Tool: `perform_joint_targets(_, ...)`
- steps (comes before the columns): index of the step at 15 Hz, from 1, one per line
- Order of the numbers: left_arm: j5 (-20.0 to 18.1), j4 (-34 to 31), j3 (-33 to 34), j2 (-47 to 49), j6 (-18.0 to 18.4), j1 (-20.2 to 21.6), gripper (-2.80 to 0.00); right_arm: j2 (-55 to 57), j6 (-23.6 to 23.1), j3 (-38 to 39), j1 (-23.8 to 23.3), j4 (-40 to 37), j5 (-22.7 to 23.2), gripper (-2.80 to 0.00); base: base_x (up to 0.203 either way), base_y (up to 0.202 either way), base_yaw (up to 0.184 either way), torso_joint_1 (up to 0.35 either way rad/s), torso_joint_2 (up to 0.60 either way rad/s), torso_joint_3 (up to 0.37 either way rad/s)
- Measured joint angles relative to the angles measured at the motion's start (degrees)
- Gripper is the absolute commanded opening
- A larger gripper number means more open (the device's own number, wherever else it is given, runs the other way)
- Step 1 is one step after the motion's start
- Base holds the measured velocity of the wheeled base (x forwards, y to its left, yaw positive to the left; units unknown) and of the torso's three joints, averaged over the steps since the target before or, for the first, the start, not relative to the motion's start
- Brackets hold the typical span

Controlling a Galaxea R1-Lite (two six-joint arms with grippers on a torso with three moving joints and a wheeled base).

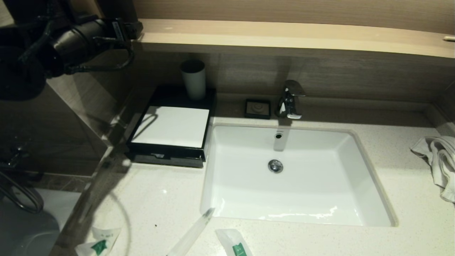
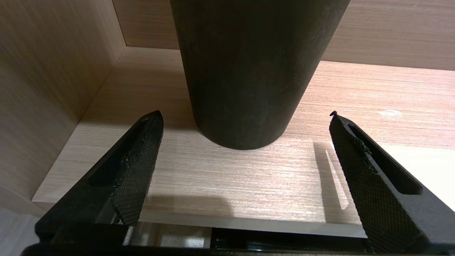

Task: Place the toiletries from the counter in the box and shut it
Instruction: Pick up the cup

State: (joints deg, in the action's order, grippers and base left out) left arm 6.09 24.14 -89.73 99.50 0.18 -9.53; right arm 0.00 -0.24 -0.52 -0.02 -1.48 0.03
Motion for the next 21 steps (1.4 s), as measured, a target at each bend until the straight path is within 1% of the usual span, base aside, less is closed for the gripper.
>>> perform_joint_targets(6,0.04,0.34,-1.53,1.16,0.04,-0.16,0.00,0.00,0.02,0.00,0.02,0.00,-0.03,-2.80,0.000,0.000,0.000,0.000,0.00,0.000)
perform_joint_targets(9,0.11,2.01,-2.30,2.04,0.15,-0.16,0.00,0.00,0.01,0.00,0.02,0.00,0.00,-2.80,0.000,0.000,0.000,0.000,0.00,0.000)
perform_joint_targets(13,0.08,2.05,-4.37,3.10,0.23,-0.20,0.00,0.00,0.00,0.00,0.02,0.00,-0.01,-2.80,0.000,0.000,0.000,0.000,0.00,0.000)
perform_joint_targets(17,0.13,2.11,-5.74,3.85,1.32,-0.22,0.00,0.00,0.00,0.00,0.02,-0.01,0.02,-2.80,0.000,0.000,0.000,0.000,0.00,0.000)
perform_joint_targets(21,0.06,2.46,-5.95,4.47,1.64,-0.22,0.00,0.00,0.00,0.00,0.02,0.00,-0.01,-2.80,0.000,0.000,0.000,0.000,0.00,0.000)
